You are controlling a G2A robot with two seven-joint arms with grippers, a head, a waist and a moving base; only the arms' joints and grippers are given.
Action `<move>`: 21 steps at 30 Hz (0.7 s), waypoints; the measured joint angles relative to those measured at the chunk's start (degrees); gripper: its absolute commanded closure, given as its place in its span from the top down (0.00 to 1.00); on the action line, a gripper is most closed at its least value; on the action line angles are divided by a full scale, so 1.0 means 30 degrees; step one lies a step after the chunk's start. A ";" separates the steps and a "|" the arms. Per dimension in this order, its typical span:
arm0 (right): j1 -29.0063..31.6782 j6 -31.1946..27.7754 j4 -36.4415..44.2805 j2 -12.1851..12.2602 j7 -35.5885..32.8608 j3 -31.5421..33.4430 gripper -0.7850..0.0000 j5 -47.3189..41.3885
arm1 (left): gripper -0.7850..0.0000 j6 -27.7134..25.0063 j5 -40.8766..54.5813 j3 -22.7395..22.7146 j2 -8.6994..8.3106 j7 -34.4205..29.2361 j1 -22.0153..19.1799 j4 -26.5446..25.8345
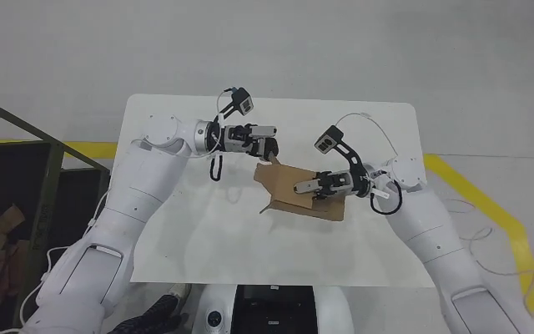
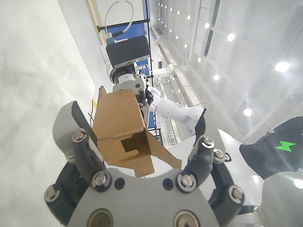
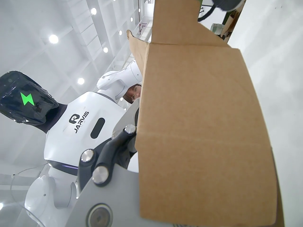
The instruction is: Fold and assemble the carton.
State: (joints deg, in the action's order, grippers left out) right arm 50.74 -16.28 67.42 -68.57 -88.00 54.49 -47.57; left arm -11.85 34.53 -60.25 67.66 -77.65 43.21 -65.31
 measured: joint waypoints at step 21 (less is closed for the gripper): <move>-0.1084 -0.0542 -0.2759 -0.0291 0.0543 -0.0275 0.00 -0.0107 | 1.00 0.0018 0.0867 -0.0081 0.0034 -0.0681 0.0155 -0.0502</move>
State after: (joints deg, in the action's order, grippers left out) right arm 47.49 -17.91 59.14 -69.45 -86.37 53.66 -47.89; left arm -11.80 37.13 -60.49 67.76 -79.69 43.67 -66.81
